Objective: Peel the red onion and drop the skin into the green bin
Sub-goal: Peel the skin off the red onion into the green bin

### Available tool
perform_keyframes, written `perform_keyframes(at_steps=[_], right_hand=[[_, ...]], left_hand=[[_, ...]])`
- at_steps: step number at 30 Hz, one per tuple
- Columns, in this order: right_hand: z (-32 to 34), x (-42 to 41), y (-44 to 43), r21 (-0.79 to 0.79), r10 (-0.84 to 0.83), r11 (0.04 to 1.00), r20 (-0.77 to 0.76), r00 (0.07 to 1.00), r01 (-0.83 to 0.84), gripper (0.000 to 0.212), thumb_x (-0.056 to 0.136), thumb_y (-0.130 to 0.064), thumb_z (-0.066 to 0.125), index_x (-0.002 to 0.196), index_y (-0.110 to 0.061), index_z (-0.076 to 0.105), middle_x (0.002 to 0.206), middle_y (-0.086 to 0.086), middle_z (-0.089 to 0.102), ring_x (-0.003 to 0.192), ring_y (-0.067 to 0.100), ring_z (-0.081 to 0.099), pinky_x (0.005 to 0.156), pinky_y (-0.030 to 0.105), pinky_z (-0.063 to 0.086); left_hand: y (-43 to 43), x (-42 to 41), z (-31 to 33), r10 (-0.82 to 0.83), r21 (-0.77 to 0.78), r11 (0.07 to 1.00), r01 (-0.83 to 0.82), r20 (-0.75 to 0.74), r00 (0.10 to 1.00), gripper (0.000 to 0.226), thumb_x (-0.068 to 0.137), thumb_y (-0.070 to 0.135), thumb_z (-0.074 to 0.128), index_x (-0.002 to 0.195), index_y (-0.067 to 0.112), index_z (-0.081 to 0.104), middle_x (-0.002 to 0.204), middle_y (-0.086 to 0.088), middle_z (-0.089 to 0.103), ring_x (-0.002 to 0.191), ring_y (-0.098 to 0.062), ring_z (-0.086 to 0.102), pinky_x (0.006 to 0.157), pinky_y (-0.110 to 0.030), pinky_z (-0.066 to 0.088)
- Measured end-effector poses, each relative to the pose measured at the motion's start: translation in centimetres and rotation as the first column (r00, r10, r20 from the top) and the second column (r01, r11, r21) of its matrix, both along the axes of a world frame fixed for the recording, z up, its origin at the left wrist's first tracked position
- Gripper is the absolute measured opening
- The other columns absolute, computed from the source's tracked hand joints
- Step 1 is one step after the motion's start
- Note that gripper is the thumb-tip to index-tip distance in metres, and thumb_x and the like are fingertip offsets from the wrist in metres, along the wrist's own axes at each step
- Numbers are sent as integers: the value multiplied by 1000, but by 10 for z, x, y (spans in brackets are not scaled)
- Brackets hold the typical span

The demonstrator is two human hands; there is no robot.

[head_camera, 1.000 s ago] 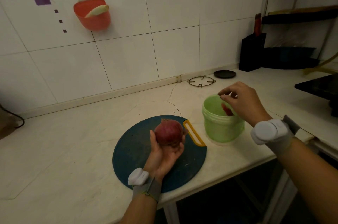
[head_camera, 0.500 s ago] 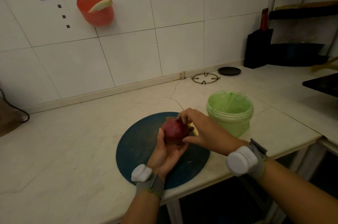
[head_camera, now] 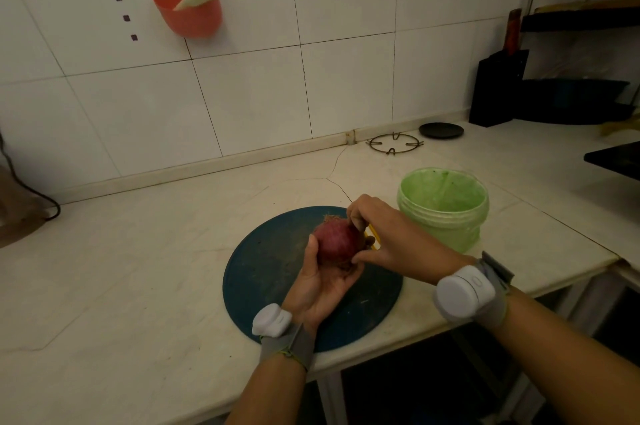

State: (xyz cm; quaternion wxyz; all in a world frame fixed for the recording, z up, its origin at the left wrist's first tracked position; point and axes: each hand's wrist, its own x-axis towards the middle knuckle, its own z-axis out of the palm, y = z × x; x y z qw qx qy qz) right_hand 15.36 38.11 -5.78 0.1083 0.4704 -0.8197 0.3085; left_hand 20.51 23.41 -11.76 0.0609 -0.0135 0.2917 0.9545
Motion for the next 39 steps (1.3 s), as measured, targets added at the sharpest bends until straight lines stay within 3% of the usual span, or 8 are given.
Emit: perform_keyframes(at_steps=[8,12,14,19,22,29,33,39], right_hand=[[0,-1,1,41,-33,999,15,999,33,39,75,-17,74,82,-26,36,86,-9,42,76,6,44,65,23,39],[0,2,-2,-15,39,999,-18,999,-40,47,70,-19,77,92,-28,36,113,-3,46,100,10,46,79,18,45],[-3,4,-7,-21,43,999,-17,999,-43,51,70,-18,77,93,-30,33,116,-2,47,102,12,47,78,15,44],[-7,6,-14,-124,-9,992,-26,1000,6,50,66,-16,80,83,-24,33,102,0,49,93,18,48,71,21,44],[-4,5,-15,-87,-16,996,-35,999,13,52,63,-17,81,80,-23,33,95,1,47,86,19,45,66,23,42],[-1,1,-8,27,-21,999,-65,998,23,51,61,-23,84,80,-17,37,83,-11,36,75,0,35,64,10,30],[-4,4,-5,-23,-45,999,-11,999,45,41,72,-17,77,77,-20,36,73,-13,38,65,2,38,59,17,33],[-2,0,-7,-65,-22,998,-27,999,20,54,64,-22,81,85,-35,33,105,-3,47,94,15,46,74,27,48]], left_hand=[[-1,0,-1,-6,-3,1000,6,7,1000,97,39,39,94,120,2,54,115,-25,64,104,-31,65,90,-37,51],[0,1,-1,-17,12,1000,17,-6,1000,96,43,39,93,121,1,53,117,-26,63,106,-34,64,95,-41,47],[0,1,-2,-13,22,1000,14,-4,1000,99,43,39,93,124,3,50,118,-26,62,107,-36,63,94,-43,48],[-1,1,-2,-8,62,998,10,-22,1000,93,44,38,93,121,2,55,119,-27,61,108,-38,62,93,-48,48],[-1,2,-2,-22,60,998,23,-20,1000,94,46,38,92,123,2,52,119,-27,61,108,-37,62,91,-47,51],[-2,-1,-3,-59,-3,998,59,-9,998,97,48,40,91,127,5,48,122,-25,61,114,-36,59,100,-47,43],[-1,-2,-3,-79,-46,996,78,-8,997,95,50,43,90,126,4,49,125,-25,59,115,-34,59,98,-43,47],[0,-1,-3,-86,-57,995,85,-22,996,95,50,44,90,126,5,49,124,-24,60,115,-32,59,99,-42,45]])
